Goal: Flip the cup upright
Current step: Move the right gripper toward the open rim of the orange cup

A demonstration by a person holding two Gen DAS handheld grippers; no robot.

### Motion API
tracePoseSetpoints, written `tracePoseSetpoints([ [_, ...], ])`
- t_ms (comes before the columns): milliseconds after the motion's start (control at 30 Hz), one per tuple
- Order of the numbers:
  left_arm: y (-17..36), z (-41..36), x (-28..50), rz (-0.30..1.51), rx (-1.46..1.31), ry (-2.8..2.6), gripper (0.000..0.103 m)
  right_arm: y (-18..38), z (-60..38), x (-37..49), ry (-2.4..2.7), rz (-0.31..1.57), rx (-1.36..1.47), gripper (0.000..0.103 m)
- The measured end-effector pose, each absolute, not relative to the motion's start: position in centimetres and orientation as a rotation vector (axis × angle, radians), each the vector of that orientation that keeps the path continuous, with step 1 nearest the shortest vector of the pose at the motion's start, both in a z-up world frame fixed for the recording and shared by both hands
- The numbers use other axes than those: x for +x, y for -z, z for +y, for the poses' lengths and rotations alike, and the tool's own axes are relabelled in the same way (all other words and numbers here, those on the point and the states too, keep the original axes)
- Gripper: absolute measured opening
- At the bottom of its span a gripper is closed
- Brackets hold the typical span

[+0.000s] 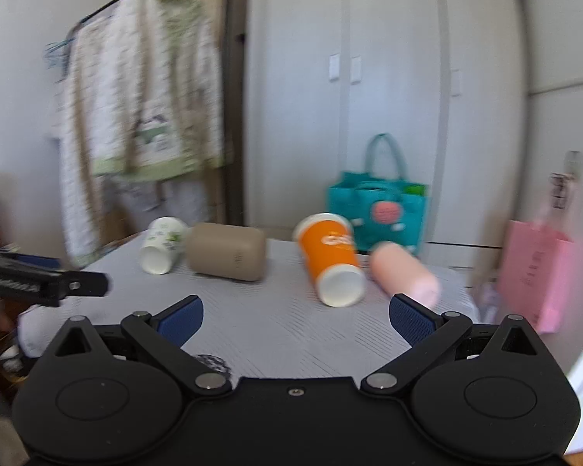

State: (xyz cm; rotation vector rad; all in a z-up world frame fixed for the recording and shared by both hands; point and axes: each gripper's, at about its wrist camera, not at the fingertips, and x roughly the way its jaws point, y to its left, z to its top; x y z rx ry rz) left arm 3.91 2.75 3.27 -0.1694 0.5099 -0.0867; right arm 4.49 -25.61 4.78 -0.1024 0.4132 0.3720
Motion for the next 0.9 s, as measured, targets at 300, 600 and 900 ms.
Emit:
tracePoseSetpoints([
  [300,-2.9,2.9,8.9,0.576,-0.338,0.158,0.103,-5.7,-25.3,11.1,-0.539,0.587,-0.167,0.103],
  [600,-2.3,1.1,12.5,0.582,-0.377,0.152,0.103,-4.4,-25.4,18.6,-0.551,0.706,-0.194,0.101],
  [900,-1.2,-0.2,16.0,0.615,-0.425,0.184,0.103,-2.6,-24.6,24.2,-0.544,0.769,-0.264,0.090],
])
